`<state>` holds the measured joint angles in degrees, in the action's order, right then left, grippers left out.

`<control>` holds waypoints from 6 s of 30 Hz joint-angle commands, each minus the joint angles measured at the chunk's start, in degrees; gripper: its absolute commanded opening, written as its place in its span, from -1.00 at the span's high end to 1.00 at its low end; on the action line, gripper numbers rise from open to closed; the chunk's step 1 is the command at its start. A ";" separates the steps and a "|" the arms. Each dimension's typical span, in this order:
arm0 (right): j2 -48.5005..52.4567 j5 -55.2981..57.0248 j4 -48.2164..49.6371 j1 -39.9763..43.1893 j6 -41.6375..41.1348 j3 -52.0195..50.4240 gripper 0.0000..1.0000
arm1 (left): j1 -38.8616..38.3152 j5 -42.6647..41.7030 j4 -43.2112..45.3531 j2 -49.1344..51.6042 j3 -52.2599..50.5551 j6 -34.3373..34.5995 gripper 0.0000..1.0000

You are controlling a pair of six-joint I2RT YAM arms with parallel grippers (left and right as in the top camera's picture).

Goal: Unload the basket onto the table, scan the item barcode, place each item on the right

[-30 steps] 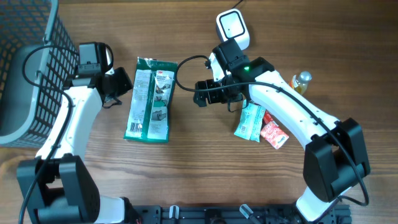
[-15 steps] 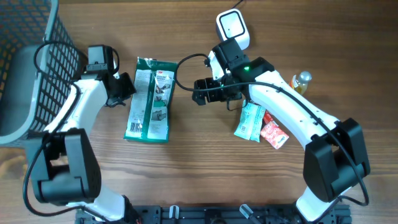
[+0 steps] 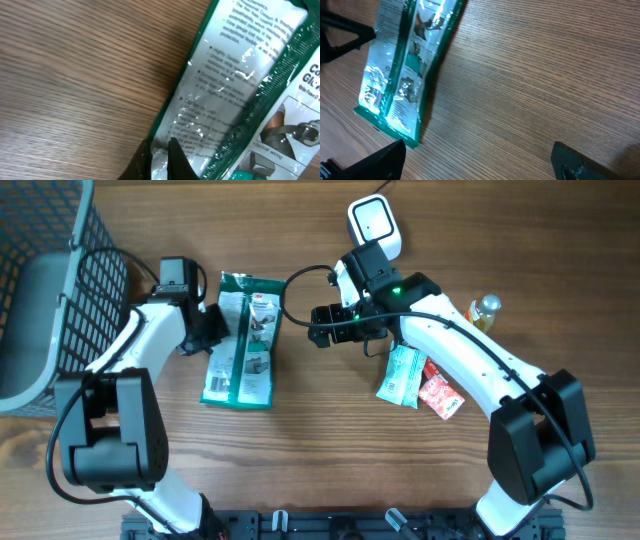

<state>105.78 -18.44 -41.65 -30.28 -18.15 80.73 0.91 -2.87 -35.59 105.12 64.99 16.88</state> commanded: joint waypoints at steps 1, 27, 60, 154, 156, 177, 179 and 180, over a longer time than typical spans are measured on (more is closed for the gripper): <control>0.79 -0.94 0.22 -0.09 -0.09 -0.63 -0.86 | -2.47 0.52 0.24 0.76 -0.17 0.26 0.92; 1.16 1.97 5.64 -0.09 -4.96 -9.68 -0.86 | -6.71 5.22 5.42 0.79 -8.04 -2.91 0.92; 5.44 -12.59 21.92 -0.31 -15.04 -18.60 -0.35 | -16.94 0.48 5.49 0.79 -8.52 7.61 0.92; -5.60 19.50 -5.20 0.52 59.71 16.09 0.91 | -4.48 5.75 9.90 -13.40 -6.60 7.58 -1.00; -6.38 25.38 -2.19 0.52 68.70 16.09 0.91 | -4.48 5.75 9.90 -13.40 -6.60 7.58 -1.00; 14.97 44.54 44.68 4.70 88.48 16.02 0.91 | -4.48 5.75 9.88 -13.40 -6.60 7.58 -1.00; 16.76 44.48 46.34 4.76 88.41 16.00 0.91 | -4.48 5.75 9.90 -13.40 -6.60 7.58 -1.00; 17.73 44.17 47.10 4.76 88.39 16.00 0.91 | -4.48 5.75 9.88 -13.40 -6.60 7.58 -1.00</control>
<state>120.86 25.17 3.97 -25.23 70.19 96.12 -3.79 2.31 -25.82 91.94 58.13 24.56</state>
